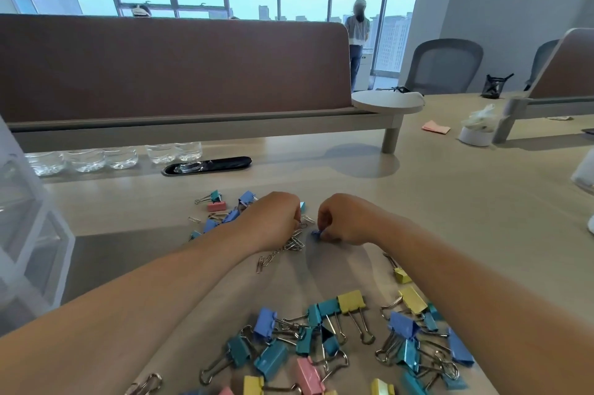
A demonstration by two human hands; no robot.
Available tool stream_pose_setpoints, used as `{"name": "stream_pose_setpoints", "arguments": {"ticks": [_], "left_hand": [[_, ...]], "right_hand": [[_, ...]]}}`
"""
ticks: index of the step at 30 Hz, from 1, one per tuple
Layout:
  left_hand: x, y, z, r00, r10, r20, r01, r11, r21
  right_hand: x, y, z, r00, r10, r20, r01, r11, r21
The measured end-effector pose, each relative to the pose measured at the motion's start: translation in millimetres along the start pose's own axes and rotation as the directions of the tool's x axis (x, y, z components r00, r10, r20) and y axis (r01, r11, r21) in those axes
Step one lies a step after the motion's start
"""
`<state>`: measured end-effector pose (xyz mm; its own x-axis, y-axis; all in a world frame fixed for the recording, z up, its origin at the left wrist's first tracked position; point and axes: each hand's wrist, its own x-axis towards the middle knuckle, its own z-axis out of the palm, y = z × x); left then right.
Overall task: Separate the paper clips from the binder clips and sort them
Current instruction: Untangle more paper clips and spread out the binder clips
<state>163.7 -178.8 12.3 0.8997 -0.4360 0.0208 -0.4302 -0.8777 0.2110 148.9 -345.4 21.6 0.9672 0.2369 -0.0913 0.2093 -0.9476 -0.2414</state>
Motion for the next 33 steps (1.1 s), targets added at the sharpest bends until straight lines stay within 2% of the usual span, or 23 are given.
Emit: {"name": "stream_pose_setpoints", "arguments": {"ticks": [6,10,15,23,28,33], "left_hand": [[-7,2,-3,1.000,-0.011,-0.008,0.011,0.999,-0.053],[-12,4,-3,1.000,-0.013,-0.027,0.012,0.998,-0.058],[-18,11,-6,1.000,0.006,-0.021,-0.007,0.999,-0.051],[-26,9,-6,1.000,0.008,-0.019,-0.009,0.997,-0.070],[-31,6,-8,1.000,0.001,-0.022,-0.003,0.996,-0.092],[-42,6,-11,1.000,-0.007,-0.026,0.003,0.989,-0.147]], "right_hand": [[0,-7,1,0.998,0.017,0.064,-0.010,0.994,-0.110],[-3,-11,3,0.999,0.021,0.044,-0.012,0.981,-0.191],[-8,-17,1,1.000,0.009,0.021,-0.004,0.972,-0.235],[-9,-28,-1,0.995,0.070,0.077,-0.045,0.954,-0.296],[-14,-31,-1,0.992,0.087,0.087,-0.061,0.961,-0.268],[-26,-27,-1,0.991,0.097,0.089,-0.090,0.993,-0.080]]}}
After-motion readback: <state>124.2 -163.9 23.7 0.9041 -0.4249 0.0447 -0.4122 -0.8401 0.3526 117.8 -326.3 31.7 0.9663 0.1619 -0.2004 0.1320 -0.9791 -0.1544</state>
